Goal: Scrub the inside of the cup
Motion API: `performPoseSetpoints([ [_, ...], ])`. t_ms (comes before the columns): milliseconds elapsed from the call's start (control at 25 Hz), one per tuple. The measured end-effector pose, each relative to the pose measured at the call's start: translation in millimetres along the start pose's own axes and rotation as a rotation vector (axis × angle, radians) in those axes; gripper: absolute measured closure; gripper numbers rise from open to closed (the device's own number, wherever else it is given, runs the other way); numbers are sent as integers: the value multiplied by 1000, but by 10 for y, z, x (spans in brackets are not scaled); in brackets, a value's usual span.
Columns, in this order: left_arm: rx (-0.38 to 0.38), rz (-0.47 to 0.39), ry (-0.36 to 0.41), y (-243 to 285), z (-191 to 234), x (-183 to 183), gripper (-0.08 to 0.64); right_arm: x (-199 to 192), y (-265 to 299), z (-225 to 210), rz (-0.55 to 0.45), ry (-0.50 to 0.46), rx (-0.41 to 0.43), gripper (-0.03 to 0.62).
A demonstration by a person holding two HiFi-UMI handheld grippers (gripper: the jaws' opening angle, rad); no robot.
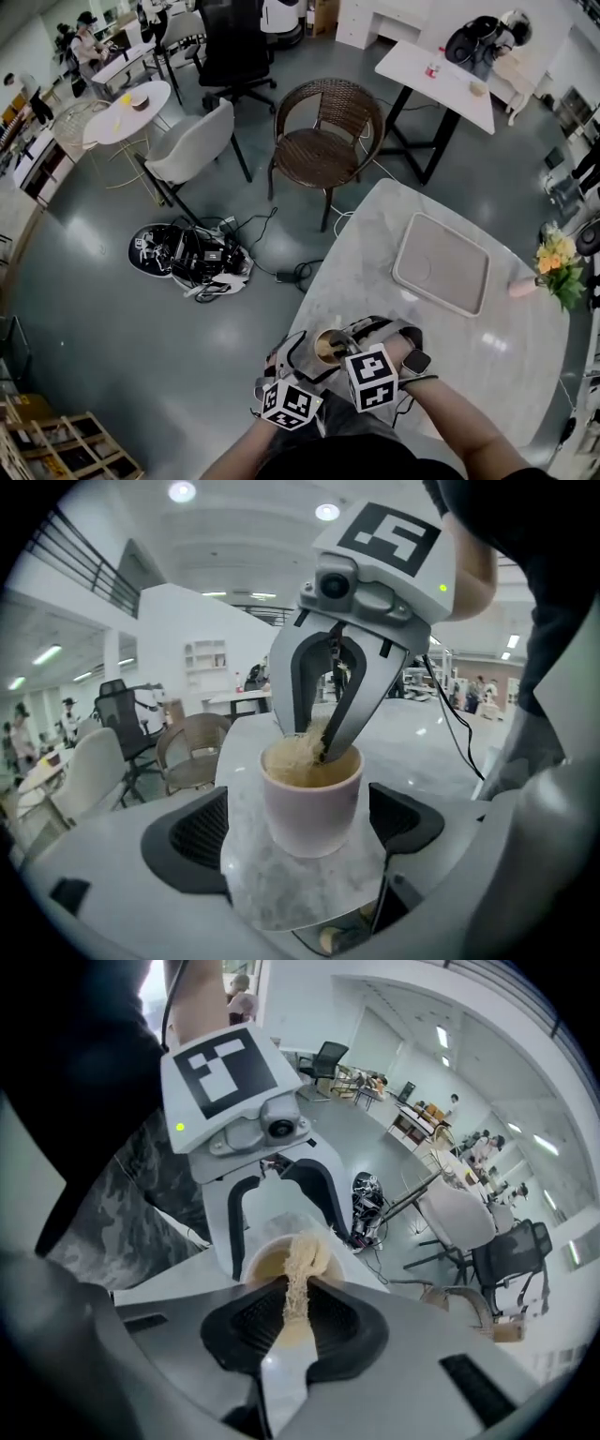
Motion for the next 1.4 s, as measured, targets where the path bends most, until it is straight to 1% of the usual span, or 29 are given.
performPoseSetpoints([
  [80,46,0,-44,61,-63,-18,97,-11,43,1,29,-74,5,532],
  [160,82,14,-60,146,-88,-41,95,-23,93,18,59,-159,9,532],
  [240,90,39,-36,236,-121,-56,95,-27,160,25,85,-228,6,532],
  [320,79,64,20,321,-161,-58,95,-21,232,12,106,-256,7,532],
  [400,81,86,56,378,-162,-63,95,-7,287,-2,119,-251,36,532],
  [480,88,108,75,403,-131,-78,97,9,319,-7,113,-204,91,532],
  [520,86,115,84,408,-118,-85,99,14,324,-10,99,-152,126,532],
  [600,57,118,99,412,-102,-98,108,22,317,-21,57,-13,196,534],
  [680,2,121,126,417,-80,-112,112,30,297,-44,15,111,249,534],
  [760,-74,129,171,419,-45,-118,114,31,253,-76,-35,218,288,532],
  [880,-223,121,258,391,-8,-117,115,13,111,-97,-131,357,324,532],
  [960,-329,112,318,360,7,-125,115,20,8,-104,-194,419,325,532],
  [1080,-470,123,412,346,35,-138,115,49,-95,-108,-256,467,306,532],
  [1240,-623,139,528,387,30,-139,115,59,-181,-81,-279,482,272,532],
  [1320,-670,157,579,407,27,-121,114,38,-225,-87,-280,486,245,532],
  [1400,-673,187,606,415,34,-114,112,3,-269,-113,-269,471,194,532],
])
Point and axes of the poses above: the fingertips, and each gripper's own axes: y forward along the fingers, z to its left, x out of its top, the point moved 5 cm from there along -y, backward along the fingers, and after that the axes turned 5 degrees about -z, right-handed, at the moved point
